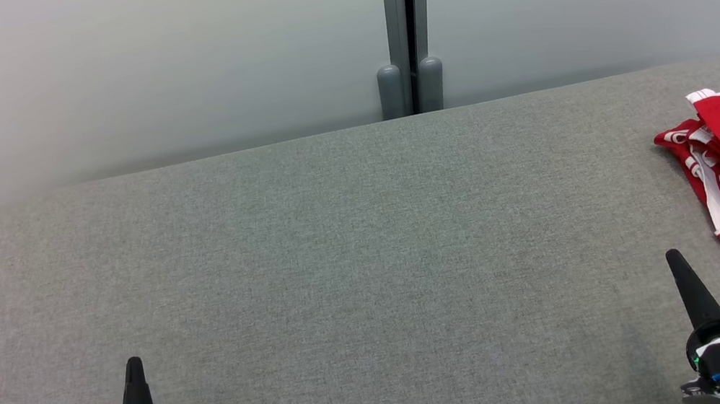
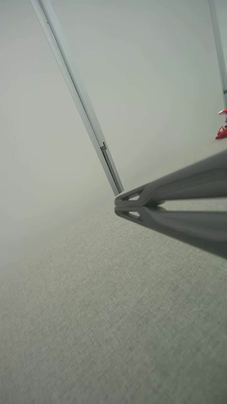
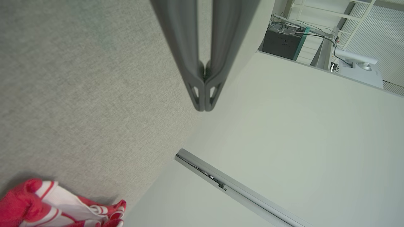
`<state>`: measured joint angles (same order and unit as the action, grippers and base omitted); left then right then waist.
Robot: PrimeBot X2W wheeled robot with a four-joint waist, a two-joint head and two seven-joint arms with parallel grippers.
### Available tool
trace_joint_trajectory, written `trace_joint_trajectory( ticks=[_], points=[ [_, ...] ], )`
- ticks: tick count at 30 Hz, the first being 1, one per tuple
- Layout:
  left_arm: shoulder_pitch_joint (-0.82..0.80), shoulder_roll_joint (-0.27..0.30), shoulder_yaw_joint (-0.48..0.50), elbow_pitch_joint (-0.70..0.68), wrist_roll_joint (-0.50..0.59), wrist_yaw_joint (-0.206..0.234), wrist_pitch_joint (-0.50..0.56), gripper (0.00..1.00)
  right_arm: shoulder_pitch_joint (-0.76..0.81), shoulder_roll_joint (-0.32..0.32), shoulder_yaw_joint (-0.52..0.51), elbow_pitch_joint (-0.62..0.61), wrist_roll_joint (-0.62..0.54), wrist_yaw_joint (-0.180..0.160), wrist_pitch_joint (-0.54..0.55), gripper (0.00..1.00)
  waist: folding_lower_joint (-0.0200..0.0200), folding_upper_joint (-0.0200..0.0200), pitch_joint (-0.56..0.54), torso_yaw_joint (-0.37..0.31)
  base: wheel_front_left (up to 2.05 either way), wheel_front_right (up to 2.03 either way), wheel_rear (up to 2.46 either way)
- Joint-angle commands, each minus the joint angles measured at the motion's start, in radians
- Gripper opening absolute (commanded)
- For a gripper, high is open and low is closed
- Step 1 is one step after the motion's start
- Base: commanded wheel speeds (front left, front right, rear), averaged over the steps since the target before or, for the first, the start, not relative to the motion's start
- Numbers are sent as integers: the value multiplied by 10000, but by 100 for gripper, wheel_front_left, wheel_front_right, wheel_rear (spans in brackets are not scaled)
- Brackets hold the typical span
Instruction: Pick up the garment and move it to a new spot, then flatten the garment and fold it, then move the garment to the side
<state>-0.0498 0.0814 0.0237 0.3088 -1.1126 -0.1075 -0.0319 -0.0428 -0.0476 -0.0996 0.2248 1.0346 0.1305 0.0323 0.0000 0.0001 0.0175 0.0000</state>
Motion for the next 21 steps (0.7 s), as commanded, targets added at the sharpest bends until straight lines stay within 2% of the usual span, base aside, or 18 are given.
trace_joint_trajectory(
  ticks=[1,21],
  points=[
    [-293,4,90,-148,-210,-57,63,0,-227,-34,-26,-60,237,3,29,0,0,-1,-2,0,0,0,0],
    [-425,-110,404,-341,-1958,-135,581,0,-409,-37,-74,34,2266,3,332,0,0,-1,-45,0,0,0,0]
  ],
)
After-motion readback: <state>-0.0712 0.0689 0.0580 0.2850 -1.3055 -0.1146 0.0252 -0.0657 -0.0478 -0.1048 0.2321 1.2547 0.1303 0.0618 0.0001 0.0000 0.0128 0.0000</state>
